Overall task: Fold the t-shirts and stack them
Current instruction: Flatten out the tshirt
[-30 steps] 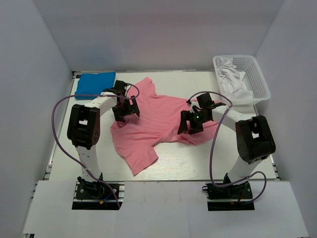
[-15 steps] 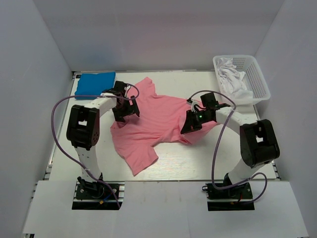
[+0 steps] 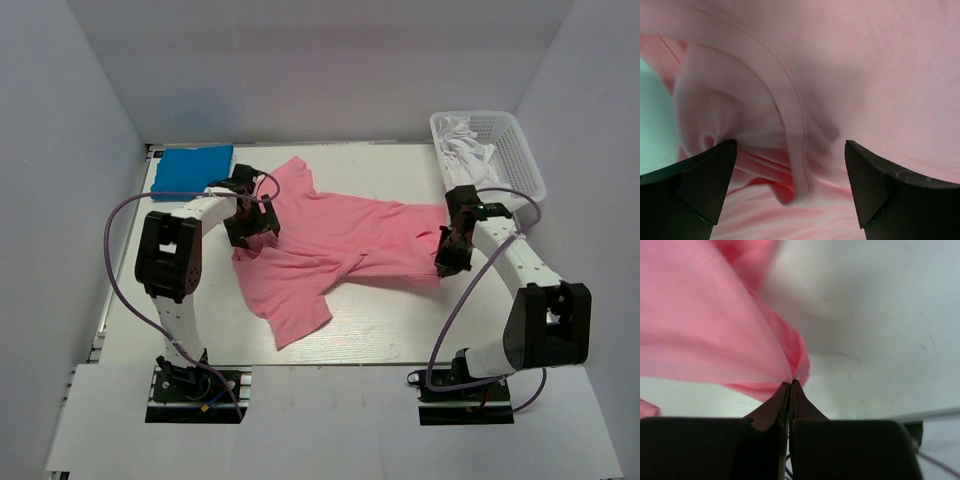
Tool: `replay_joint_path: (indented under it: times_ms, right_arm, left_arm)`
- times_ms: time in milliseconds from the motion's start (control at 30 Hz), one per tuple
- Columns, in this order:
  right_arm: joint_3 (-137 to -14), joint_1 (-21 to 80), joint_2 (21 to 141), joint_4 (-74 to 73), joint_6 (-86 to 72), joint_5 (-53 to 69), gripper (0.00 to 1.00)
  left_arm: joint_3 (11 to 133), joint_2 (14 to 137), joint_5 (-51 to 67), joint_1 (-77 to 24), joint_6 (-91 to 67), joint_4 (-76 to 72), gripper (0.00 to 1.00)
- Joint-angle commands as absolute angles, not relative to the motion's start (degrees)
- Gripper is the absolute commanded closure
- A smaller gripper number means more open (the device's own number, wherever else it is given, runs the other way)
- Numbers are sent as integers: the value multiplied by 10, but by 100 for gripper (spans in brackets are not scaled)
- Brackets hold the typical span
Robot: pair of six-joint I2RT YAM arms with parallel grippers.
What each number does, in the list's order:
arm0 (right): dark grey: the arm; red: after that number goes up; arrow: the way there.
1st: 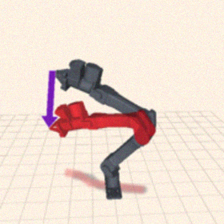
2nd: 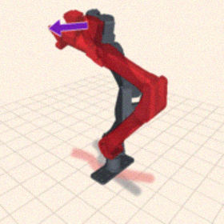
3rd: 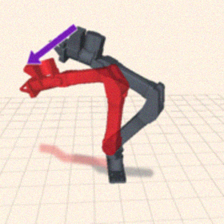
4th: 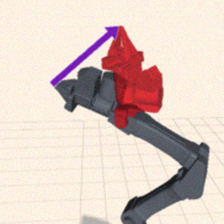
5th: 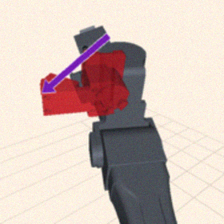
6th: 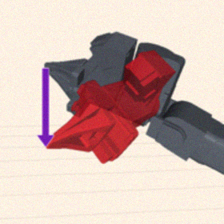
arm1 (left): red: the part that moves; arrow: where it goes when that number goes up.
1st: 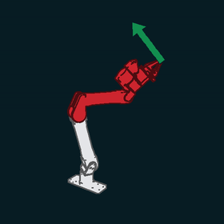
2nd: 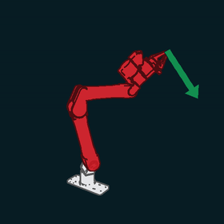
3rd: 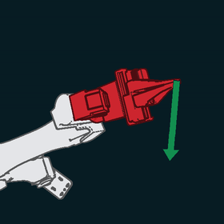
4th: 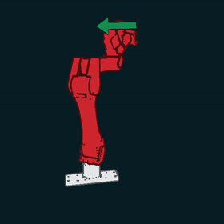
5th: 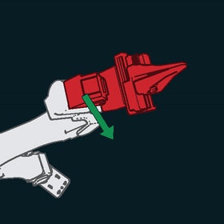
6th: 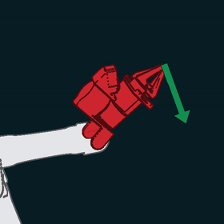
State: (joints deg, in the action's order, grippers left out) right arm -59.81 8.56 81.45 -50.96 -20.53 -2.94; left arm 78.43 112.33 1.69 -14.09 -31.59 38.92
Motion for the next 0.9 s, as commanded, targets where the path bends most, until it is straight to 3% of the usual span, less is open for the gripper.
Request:
replay_joint_path:
  times_ms: [0,100,200,300,333,433,533,633,667,800,867]
  right_arm:
    - [-614,59,811,-649,-292,-166,99]
    - [-609,43,802,-662,-289,-144,100]
    - [-628,32,792,-671,-256,-95,93]
    - [-652,25,762,-667,-194,-13,70]
    - [-653,23,738,-655,-173,66,70]
    - [-654,18,726,-634,-142,137,67]
    - [-655,17,736,-617,-124,174,69]
    - [-634,15,746,-594,-112,185,61]
    - [-621,16,751,-588,-107,214,57]
    - [-574,22,748,-530,-111,222,9]
    - [-530,26,749,-514,-136,237,9]
  left_arm:
    - [772,1161,-51,-133,-330,446,0]
    - [792,1186,-51,-133,-330,457,0]
    - [807,1194,-79,-133,-335,470,0]
    - [817,1194,-106,-133,-335,470,0]
    - [817,1200,-114,-133,-335,476,0]
    - [846,1213,-127,-121,-335,489,0]
    - [883,1230,-147,-109,-335,507,0]
    - [904,1217,-120,-104,-329,502,0]
    - [910,1208,-93,-104,-318,484,0]
    - [948,1166,-66,-104,-294,484,0]
    - [966,1146,-66,-115,-287,520,0]
